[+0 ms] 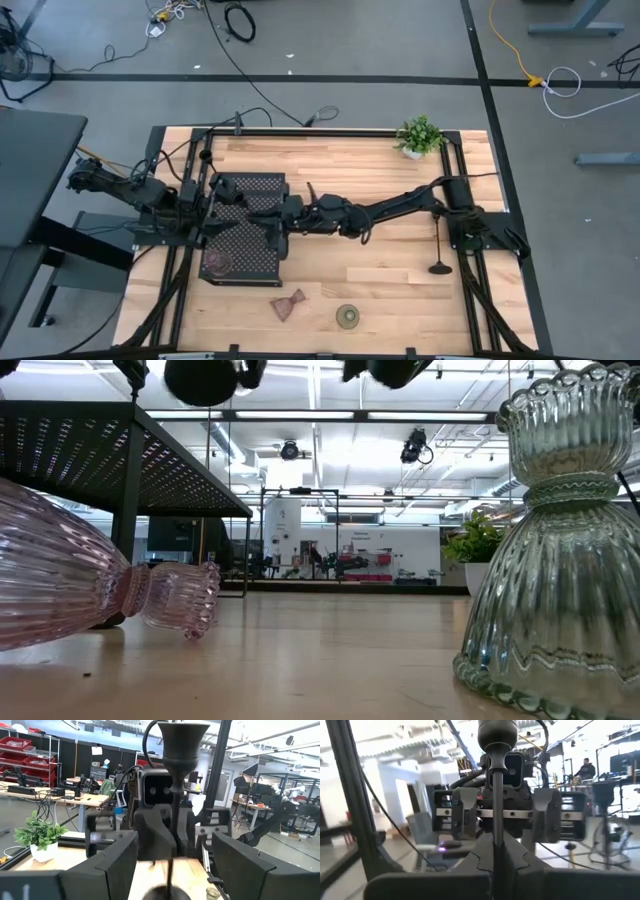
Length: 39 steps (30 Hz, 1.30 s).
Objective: Pick & Place candle stick holders
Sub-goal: Put the left black candle holder on the shelf aligned with the other black candle holder
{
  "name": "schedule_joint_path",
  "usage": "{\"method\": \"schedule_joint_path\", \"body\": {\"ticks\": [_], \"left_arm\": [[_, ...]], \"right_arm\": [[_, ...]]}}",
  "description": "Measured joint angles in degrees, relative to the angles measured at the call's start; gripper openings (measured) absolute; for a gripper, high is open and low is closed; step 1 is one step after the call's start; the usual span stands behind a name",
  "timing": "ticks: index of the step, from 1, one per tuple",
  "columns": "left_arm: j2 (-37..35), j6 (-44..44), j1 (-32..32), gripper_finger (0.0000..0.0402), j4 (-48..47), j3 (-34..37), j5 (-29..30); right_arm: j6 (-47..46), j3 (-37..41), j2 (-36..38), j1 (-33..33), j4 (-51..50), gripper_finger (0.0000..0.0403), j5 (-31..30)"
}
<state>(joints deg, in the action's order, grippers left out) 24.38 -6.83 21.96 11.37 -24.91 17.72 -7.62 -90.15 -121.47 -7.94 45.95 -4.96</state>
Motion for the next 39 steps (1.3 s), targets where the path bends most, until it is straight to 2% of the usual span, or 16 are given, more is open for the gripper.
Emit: {"method": "schedule_joint_path", "body": {"ticks": [5,8,12,16,21,23,28,35,39], "left_arm": [[0.02,-0.03,0.00,0.0252,-0.22,0.00,0.00],[-0.02,-0.29,0.11,0.0252,-1.08,0.02,-0.02],[-0.02,-0.90,0.13,0.0252,-1.00,0.04,-1.27],[-0.02,-0.44,0.15,0.0250,-0.93,0.04,-1.31],[-0.02,0.02,0.09,0.0227,-0.69,0.04,-0.97],[-0.04,0.04,0.11,0.0212,-0.52,0.04,-1.03],[-0.02,0.16,0.09,0.0154,-0.61,0.04,-0.58],[-0.13,1.76,0.11,0.0019,-0.10,-0.06,-0.63],[-0.13,1.93,0.16,0.0012,-0.30,-0.07,0.72]], "right_arm": [[1.07,-11.17,-7.69,0.99,-8.33,0.0001,1.33],[1.16,-16.34,-9.21,1.74,-14.33,0.0001,2.41],[4.33,-17.26,-8.99,1.47,-14.59,0.0001,0.60],[2.67,-17.24,-8.97,1.51,-12.36,0.0001,1.65],[3.37,-17.24,-8.96,1.94,-11.89,0.0000,0.32],[2.43,-17.24,-8.96,2.06,-11.36,0.0000,2.15],[2.32,-17.24,-8.96,2.06,-12.11,0.0001,1.83],[2.41,-17.17,-8.96,2.03,-12.30,0.0003,1.69],[2.05,-17.15,-8.96,2.05,-12.54,0.0003,1.41]]}}
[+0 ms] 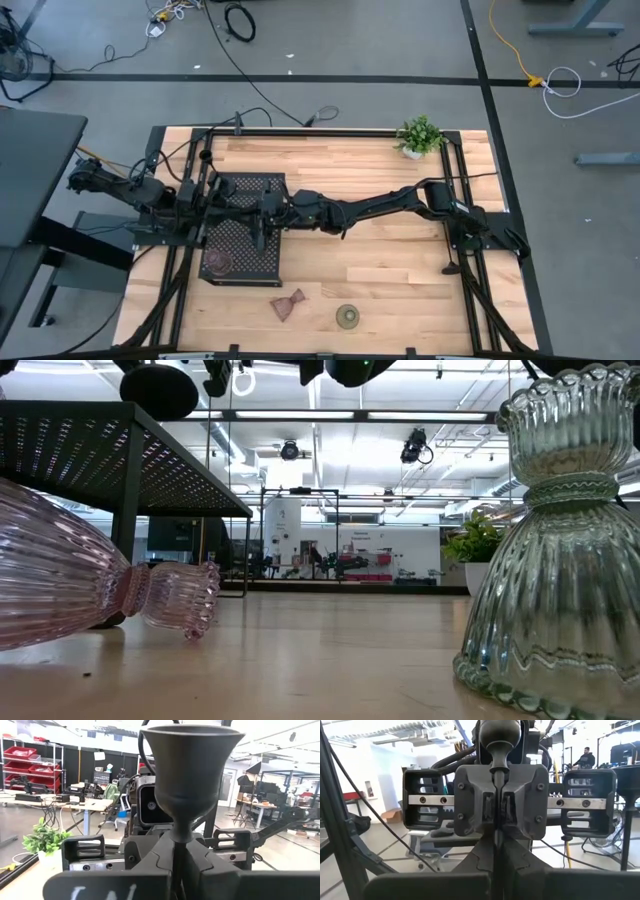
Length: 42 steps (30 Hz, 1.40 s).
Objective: Pick & Place candle stick holders
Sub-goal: Put the left black candle holder on the shelf aligned with the other black candle holder
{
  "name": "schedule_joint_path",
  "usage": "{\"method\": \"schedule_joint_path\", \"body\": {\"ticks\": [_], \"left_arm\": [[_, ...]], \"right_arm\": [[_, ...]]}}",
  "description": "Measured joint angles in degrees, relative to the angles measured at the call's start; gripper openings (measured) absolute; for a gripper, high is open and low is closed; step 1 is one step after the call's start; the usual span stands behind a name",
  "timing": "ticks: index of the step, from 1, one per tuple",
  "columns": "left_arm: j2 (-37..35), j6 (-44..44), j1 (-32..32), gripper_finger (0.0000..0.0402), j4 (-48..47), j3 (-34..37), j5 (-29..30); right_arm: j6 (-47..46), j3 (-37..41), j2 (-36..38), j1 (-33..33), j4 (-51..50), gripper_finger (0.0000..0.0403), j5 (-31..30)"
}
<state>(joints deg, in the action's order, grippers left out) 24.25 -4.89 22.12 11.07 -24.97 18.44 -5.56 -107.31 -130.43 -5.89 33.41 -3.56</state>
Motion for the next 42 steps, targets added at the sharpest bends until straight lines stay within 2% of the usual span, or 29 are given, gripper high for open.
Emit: {"method": "schedule_joint_path", "body": {"ticks": [4,15,19,23,26,29,32,37,42], "left_arm": [[0.02,-0.59,0.01,0.0012,-0.15,0.00,1.18],[0.08,-2.13,-0.01,0.0011,-1.21,0.13,3.54],[0.00,-2.19,0.01,0.0011,-3.07,0.13,5.58],[0.00,-2.16,0.73,0.0011,-3.72,0.13,8.77],[0.00,-2.11,2.26,0.0011,-3.76,0.13,14.34],[0.15,-1.76,4.50,0.0011,-3.98,0.13,20.40],[0.17,-1.73,6.99,0.0011,-5.55,0.13,28.25],[0.27,-0.91,10.33,0.0011,-6.60,0.13,41.95],[0.61,0.03,11.64,0.0011,-6.32,0.13,48.36]], "right_arm": [[0.24,0.00,0.00,0.04,-0.17,0.0011,-0.24],[2.05,0.00,0.02,0.00,-5.29,0.0071,-0.27],[3.59,0.00,1.27,-0.11,-12.01,0.0094,-0.30],[4.49,0.00,4.64,-0.22,-23.29,0.0125,-0.63],[4.56,-0.02,7.18,-0.22,-32.41,0.0147,-1.88],[4.04,-0.02,8.83,-0.33,-39.80,0.0163,-6.09],[3.25,0.00,9.53,-0.41,-43.10,0.0172,-10.50],[3.50,0.00,9.93,-0.66,-42.46,0.0176,-12.48],[3.91,0.00,10.10,-0.72,-41.73,0.0173,-12.50]]}}
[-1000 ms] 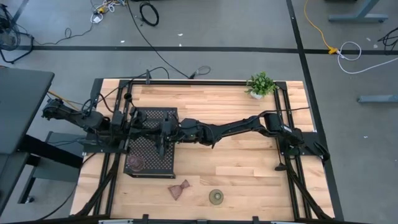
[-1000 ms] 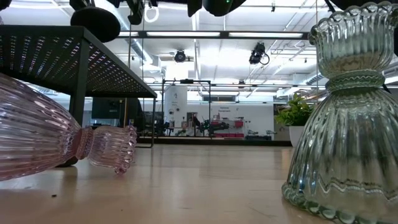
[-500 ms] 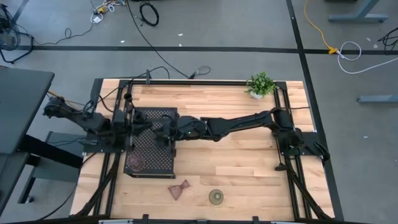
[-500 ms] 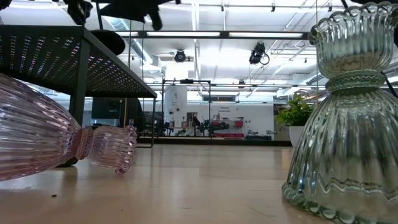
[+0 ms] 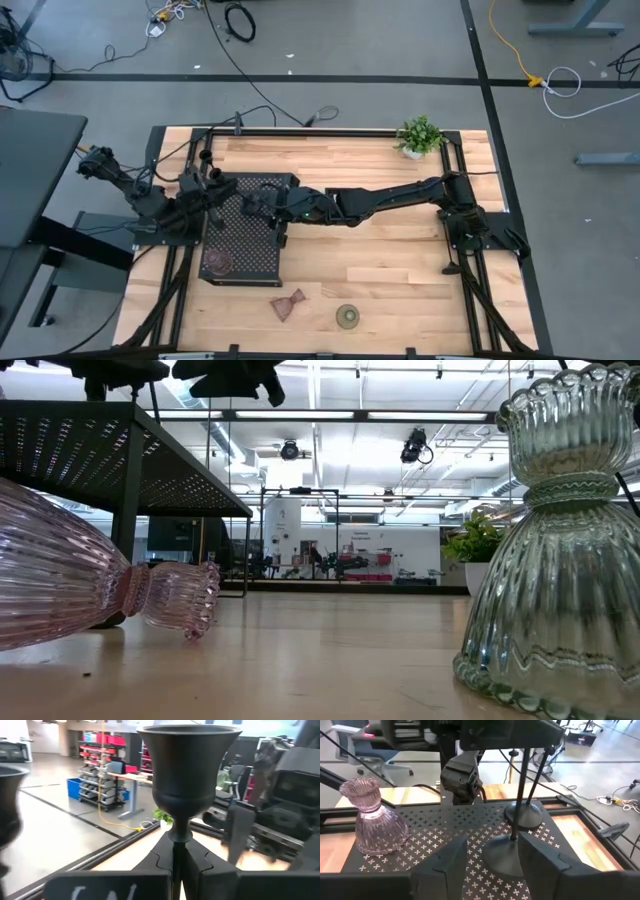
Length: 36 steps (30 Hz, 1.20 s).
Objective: Pick & Place candle stick holders
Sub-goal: Put the left black candle holder on the shelf aligned with the other black candle holder
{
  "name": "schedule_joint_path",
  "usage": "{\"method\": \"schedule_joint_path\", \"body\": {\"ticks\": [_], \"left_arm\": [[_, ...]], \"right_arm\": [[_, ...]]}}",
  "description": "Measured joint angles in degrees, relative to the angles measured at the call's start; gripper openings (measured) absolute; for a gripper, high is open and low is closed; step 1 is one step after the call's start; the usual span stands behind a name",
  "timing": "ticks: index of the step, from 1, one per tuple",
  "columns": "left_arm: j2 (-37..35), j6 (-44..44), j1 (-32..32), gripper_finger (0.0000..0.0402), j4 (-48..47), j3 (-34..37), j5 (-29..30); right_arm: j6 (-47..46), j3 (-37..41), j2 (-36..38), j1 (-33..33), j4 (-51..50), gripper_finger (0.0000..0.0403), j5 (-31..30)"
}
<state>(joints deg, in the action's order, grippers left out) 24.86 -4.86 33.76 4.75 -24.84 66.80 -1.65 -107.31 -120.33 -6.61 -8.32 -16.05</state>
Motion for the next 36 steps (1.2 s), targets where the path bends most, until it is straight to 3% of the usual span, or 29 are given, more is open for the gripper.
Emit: {"method": "schedule_joint_path", "body": {"ticks": [10,22,29,36], "left_arm": [[5.55,7.37,-0.17,0.0011,8.95,-0.10,5.42],[12.79,9.78,-0.17,0.0011,8.97,-7.33,14.34],[18.93,10.10,-0.20,0.0011,8.74,-10.14,23.06],[21.02,8.62,-1.31,0.0011,8.56,-10.49,23.05]], "right_arm": [[0.64,0.00,0.00,0.04,1.73,0.0171,-0.02],[0.68,0.00,0.00,0.00,1.75,0.0169,0.15],[0.70,0.00,0.00,0.00,1.86,0.0169,0.17],[0.72,0.00,0.00,-0.10,1.59,0.0169,0.17]]}}
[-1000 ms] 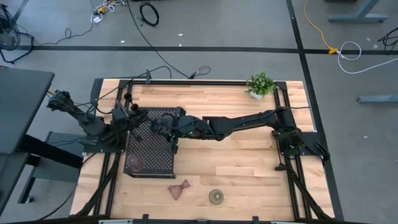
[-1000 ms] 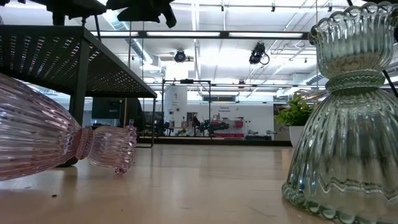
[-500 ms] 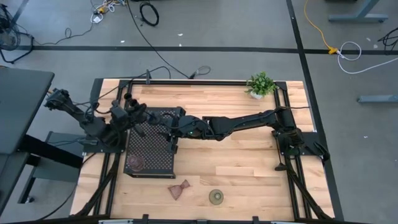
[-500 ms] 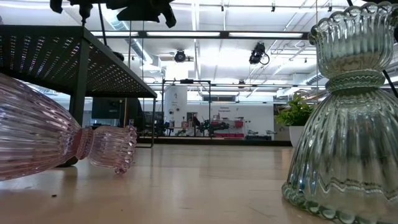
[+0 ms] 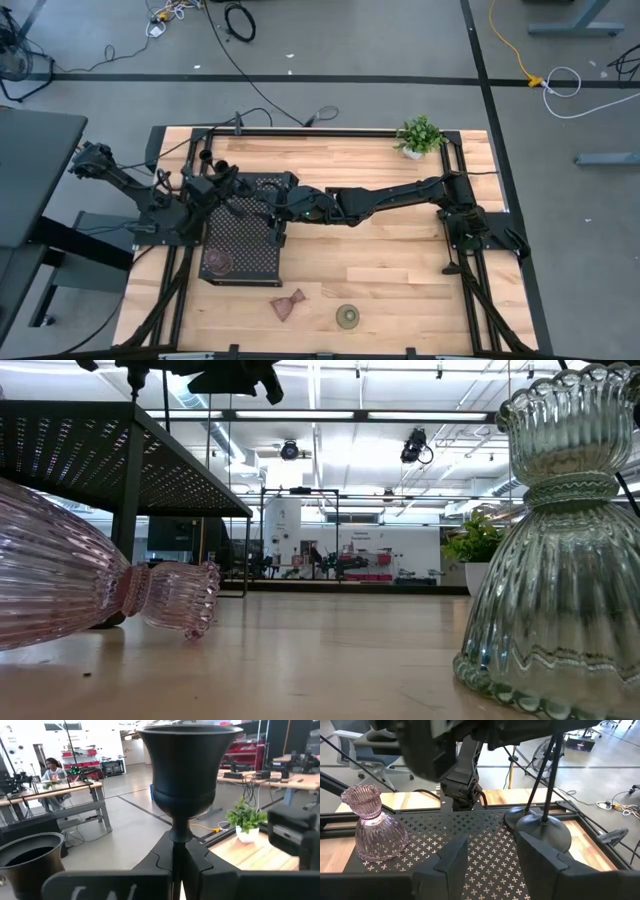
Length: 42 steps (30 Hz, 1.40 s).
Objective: Pick & Place candle stick holders
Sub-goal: Put the left black candle holder on the shelf aligned with the other black candle holder
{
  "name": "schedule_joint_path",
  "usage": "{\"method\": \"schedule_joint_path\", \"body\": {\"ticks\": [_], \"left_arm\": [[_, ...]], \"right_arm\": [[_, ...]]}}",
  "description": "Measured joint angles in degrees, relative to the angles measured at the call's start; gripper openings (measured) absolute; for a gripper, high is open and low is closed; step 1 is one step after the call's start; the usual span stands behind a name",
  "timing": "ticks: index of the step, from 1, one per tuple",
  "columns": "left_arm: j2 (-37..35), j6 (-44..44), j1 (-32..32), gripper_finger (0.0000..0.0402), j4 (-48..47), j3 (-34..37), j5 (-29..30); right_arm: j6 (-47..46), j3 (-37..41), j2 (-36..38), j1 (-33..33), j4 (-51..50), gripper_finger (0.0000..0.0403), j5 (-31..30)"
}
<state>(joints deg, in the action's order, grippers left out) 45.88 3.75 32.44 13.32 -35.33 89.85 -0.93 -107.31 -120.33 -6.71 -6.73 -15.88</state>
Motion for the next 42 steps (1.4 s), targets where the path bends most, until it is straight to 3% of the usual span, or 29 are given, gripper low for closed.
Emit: {"method": "schedule_joint_path", "body": {"ticks": [10,22,42], "left_arm": [[-0.08,-6.47,-2.78,0.0011,-5.00,0.00,-1.62],[-0.08,-21.99,-8.76,0.0011,-18.90,0.07,-9.82],[-0.13,-27.11,-15.65,0.0011,-24.54,0.07,-17.64]], "right_arm": [[0.35,0.00,-0.02,-0.12,-0.19,0.0169,-0.02],[0.50,0.00,-0.04,-0.12,-0.23,0.0169,-0.02],[1.25,0.00,-0.07,-0.12,-0.58,0.0168,-0.04]]}}
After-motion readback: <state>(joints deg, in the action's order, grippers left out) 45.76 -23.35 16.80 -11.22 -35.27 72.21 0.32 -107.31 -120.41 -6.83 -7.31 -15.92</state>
